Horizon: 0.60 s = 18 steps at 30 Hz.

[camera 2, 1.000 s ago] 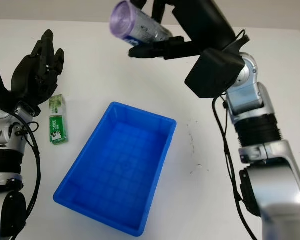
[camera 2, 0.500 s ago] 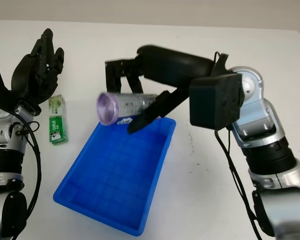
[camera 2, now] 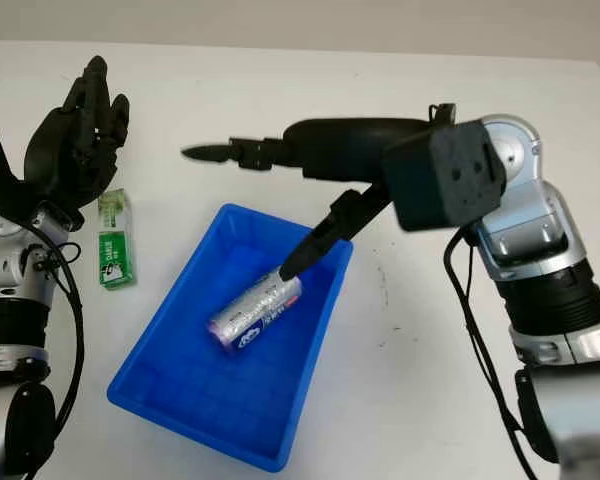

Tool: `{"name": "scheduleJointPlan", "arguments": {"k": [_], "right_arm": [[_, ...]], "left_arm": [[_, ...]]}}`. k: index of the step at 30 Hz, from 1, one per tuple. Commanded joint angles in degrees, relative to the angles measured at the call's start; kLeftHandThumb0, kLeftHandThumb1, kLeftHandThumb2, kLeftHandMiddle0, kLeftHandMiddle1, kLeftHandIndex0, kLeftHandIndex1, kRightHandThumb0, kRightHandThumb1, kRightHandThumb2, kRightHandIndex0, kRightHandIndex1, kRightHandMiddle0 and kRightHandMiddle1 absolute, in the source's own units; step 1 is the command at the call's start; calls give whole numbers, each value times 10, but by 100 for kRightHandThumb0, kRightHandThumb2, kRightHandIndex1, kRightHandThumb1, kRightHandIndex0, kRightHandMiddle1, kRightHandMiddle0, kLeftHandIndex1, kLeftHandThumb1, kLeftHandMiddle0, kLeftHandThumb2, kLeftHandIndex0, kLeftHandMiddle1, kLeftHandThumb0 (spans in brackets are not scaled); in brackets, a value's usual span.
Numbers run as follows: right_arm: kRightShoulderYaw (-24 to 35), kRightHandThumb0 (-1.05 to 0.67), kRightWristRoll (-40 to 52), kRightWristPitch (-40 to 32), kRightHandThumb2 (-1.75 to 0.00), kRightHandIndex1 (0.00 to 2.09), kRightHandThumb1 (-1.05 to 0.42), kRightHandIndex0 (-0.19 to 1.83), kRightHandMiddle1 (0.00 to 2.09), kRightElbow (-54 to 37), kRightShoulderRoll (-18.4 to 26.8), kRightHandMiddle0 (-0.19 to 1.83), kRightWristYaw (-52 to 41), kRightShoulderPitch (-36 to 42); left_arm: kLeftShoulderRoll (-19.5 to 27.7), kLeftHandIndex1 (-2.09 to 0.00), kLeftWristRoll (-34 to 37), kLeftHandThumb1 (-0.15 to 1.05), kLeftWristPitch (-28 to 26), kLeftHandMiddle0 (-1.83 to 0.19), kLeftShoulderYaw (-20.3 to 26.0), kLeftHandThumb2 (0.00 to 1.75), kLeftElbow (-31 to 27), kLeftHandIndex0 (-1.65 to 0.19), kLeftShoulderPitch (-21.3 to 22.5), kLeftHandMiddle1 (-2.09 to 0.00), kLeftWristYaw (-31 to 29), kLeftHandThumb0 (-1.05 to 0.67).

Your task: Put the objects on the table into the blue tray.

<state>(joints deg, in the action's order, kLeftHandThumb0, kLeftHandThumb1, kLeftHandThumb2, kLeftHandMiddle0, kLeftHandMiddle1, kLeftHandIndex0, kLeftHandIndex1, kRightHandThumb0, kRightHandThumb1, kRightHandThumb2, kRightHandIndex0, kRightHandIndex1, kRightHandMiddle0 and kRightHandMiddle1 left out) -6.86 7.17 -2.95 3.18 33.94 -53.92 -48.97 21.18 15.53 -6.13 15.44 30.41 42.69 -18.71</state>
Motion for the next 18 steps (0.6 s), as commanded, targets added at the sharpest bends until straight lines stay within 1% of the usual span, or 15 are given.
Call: {"name": "scheduleJointPlan", "arguments": {"k": [1,3,4,5,7,8,12,15,18], "right_arm": [[42,-92,13,3,-24,0,-103,-19,0,16,-29,-19,57,16],[69,-92,10,38,-58,0,-104,-19,0,54,-56,-19,118,24],[80,-90,7,37,-66,0,-105,-19,0,67,-65,-19,149,26],[90,-89,2,27,-71,0,-105,-19,0,78,-72,-19,180,28],[115,-87,5,-8,-73,0,-105,-19,0,95,-87,-19,241,36],[130,-83,11,-18,-74,0,-105,-19,0,109,-96,-19,270,39],[175,-80,20,-38,-78,0,-105,-19,0,176,-128,-19,371,45],[196,-81,26,-34,-80,0,-105,-19,0,212,-137,-19,409,56],[198,-80,15,-27,-82,0,-105,-19,0,215,-142,-19,438,76]], "left_arm": [[0,0,0,105,4,19,-1,59,1,19,4,0,-2,-73],[-1,0,0,105,7,19,-1,60,4,19,6,0,-4,-72],[-1,0,0,105,9,19,-1,60,5,19,6,0,-4,-72],[-1,0,1,105,11,19,-1,60,6,19,6,0,-5,-72],[-1,0,2,105,16,19,0,60,9,19,6,0,-8,-72],[0,0,1,105,16,19,0,61,9,19,5,0,-8,-72],[5,0,0,105,13,19,1,61,8,19,4,0,-8,-73],[8,0,0,105,10,19,3,60,6,19,3,0,-7,-73],[12,0,0,105,7,19,3,61,6,19,3,0,-8,-74]]}}
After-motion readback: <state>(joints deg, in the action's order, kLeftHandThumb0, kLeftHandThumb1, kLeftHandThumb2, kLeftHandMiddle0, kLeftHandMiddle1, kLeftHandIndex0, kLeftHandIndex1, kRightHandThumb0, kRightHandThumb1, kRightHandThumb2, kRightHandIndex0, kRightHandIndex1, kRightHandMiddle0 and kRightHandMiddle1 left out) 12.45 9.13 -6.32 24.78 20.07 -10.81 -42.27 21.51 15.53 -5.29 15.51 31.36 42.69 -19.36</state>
